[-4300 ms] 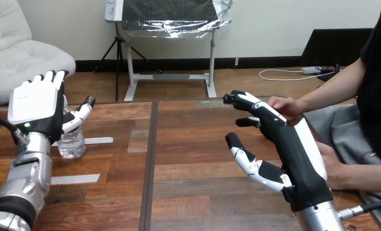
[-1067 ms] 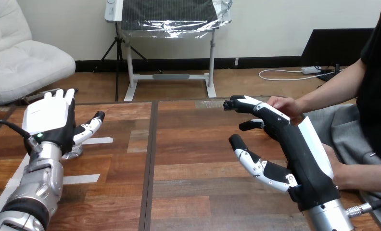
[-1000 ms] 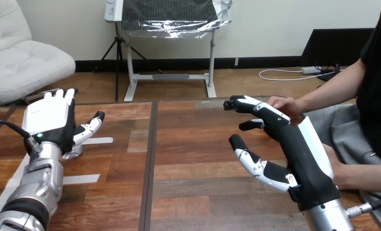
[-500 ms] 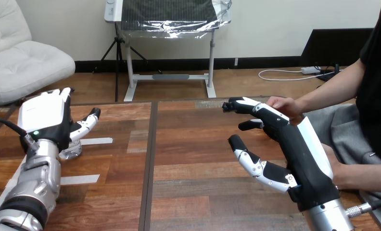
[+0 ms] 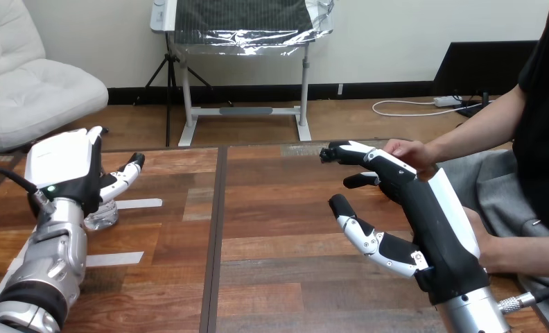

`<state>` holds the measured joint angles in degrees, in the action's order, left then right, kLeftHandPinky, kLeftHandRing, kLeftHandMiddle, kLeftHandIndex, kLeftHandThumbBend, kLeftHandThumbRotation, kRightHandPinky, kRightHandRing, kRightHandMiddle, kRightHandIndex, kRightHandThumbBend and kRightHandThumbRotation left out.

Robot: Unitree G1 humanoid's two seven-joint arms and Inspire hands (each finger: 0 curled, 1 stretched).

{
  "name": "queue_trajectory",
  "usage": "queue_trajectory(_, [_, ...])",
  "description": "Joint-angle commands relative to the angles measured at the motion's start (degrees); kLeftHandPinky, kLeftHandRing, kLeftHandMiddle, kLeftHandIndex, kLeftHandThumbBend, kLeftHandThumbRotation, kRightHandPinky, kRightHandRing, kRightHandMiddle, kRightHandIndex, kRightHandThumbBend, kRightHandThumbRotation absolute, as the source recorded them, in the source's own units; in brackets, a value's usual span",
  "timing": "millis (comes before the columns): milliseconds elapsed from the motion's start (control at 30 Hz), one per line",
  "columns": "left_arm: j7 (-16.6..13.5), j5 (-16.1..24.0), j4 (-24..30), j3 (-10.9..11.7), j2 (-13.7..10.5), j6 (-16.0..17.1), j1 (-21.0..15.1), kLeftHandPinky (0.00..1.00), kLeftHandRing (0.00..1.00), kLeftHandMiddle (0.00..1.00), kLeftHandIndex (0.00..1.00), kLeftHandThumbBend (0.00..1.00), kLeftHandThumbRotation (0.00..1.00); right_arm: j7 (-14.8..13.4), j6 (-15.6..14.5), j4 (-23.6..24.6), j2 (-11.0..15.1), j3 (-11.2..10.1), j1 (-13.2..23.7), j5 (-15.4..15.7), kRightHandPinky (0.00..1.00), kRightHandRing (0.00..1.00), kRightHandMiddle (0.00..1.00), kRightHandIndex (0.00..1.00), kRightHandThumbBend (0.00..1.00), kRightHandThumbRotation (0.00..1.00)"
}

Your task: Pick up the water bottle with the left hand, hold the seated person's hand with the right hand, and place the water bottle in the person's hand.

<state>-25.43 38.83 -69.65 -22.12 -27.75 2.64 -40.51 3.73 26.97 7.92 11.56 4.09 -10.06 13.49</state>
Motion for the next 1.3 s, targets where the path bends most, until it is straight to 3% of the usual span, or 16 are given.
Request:
queue_trajectory(0, [3.09, -0.68, -1.09, -1.06, 2.04, -0.4, 4.32, 0.87, 0.9, 0.92, 0.9, 0.49, 1.0, -0.19, 0.09, 2.23, 0.02, -0.71, 3.42, -0.59, 0.68, 0.81, 0.82, 0.72, 0.32, 0.0])
queue_trajectory(333, [2.1, -0.69, 0.65, -1.22, 2.25, 0.06, 5.68, 0.86, 0.9, 0.92, 0.91, 0.5, 1.0, -0.31, -0.1, 2.34, -0.06, -0.67, 3.53, -0.3, 0.68, 0.8, 0.82, 0.72, 0.32, 0.0])
queue_trajectory(733, [-0.36, -1.2, 2.91, -0.57, 1.93, 3.33, 7.7, 0.84, 0.88, 0.9, 0.89, 0.48, 1.0, -0.39, -0.12, 2.17, -0.21, -0.53, 3.92, -0.1, 0.68, 0.8, 0.82, 0.71, 0.31, 0.0])
queue_trajectory(1267, [0.27, -1.3, 5.72, -0.59, 1.45, 4.36, 8.96, 0.87, 0.91, 0.93, 0.92, 0.52, 1.0, -0.38, -0.12, 2.11, -0.53, -0.23, 4.04, -0.32, 0.68, 0.81, 0.81, 0.71, 0.3, 0.0])
